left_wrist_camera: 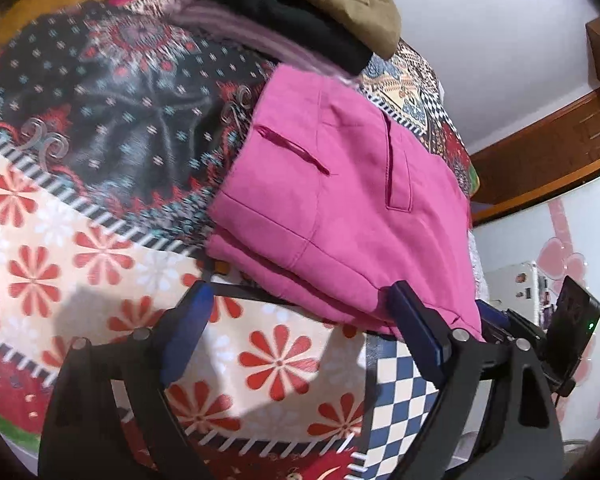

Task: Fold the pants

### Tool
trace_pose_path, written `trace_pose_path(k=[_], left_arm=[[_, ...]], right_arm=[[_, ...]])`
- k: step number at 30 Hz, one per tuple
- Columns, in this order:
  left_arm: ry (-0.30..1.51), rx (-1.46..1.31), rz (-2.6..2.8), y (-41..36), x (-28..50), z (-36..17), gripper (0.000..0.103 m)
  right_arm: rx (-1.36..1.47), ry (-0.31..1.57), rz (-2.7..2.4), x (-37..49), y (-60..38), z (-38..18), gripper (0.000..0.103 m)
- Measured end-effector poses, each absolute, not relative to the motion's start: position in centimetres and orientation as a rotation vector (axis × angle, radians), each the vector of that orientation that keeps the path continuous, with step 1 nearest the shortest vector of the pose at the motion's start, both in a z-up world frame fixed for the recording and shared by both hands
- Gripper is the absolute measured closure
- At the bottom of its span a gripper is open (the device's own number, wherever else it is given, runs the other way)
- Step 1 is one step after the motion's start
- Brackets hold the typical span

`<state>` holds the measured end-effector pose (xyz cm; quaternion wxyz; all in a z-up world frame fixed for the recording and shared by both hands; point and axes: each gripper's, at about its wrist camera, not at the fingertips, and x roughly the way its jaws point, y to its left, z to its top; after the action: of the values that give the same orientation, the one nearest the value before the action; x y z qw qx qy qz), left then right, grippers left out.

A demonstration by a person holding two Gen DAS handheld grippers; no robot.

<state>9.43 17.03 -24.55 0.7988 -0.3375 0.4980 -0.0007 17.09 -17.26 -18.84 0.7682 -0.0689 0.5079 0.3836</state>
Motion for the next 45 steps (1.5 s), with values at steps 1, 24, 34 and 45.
trace_pose_path(k=[1, 24, 34, 45], left_arm=[[1.067, -0.735, -0.007, 17.0, 9.6, -24.7, 0.013], [0.968, -0.575, 0.028, 15.9, 13.3, -22.8, 0.080], [0.865, -0.346, 0.014, 13.9, 11.9, -18.4, 0.087], [0.886, -0.286, 0.059, 14.0, 8.1, -18.0, 0.087]], right_arm=[[-0.150, 1.102, 0.832, 17.1, -17.3, -18.8, 0.066], [-0.159, 1.117, 0.834, 17.4, -17.0, -18.5, 0.066], [-0.230, 0.963, 0.904, 17.8, -12.9, -14.3, 0.066], [-0.221, 1.028, 1.049, 19.7, -3.8, -15.9, 0.066]])
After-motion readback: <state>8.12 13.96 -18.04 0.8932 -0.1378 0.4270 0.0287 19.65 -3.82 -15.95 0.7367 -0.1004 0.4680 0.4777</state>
